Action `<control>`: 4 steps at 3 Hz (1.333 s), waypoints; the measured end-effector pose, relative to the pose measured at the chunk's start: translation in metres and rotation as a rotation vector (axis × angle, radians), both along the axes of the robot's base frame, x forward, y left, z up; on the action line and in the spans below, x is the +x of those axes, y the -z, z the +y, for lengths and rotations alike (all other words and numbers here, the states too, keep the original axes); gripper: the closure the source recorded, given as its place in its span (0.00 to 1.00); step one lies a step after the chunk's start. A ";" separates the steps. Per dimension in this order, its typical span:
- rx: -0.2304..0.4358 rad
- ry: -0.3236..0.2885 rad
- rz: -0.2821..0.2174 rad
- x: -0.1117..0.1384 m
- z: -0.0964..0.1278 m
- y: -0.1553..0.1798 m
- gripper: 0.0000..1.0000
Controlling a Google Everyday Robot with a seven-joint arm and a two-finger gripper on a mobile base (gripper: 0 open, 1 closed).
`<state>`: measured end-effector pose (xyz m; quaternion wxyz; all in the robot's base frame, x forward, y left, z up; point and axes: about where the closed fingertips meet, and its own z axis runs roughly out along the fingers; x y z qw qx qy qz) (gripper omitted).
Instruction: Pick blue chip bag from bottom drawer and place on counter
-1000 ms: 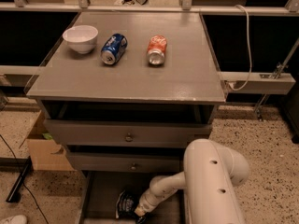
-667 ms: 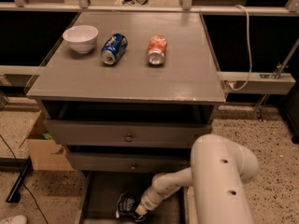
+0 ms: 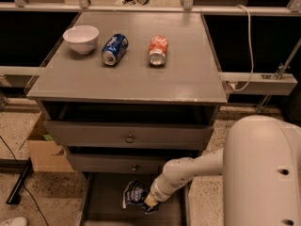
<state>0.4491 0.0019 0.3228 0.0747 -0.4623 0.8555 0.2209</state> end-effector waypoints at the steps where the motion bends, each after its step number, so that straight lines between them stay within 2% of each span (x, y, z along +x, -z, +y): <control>1: 0.002 0.004 0.011 0.000 0.000 0.002 1.00; 2: 0.001 0.007 0.010 -0.001 -0.001 0.000 1.00; 3: -0.030 0.049 -0.018 -0.017 -0.025 -0.038 1.00; 4: -0.077 0.106 -0.053 -0.043 -0.052 -0.087 1.00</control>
Offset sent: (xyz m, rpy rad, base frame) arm -0.0145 -0.0381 0.0496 -0.0213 -0.0149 -0.0665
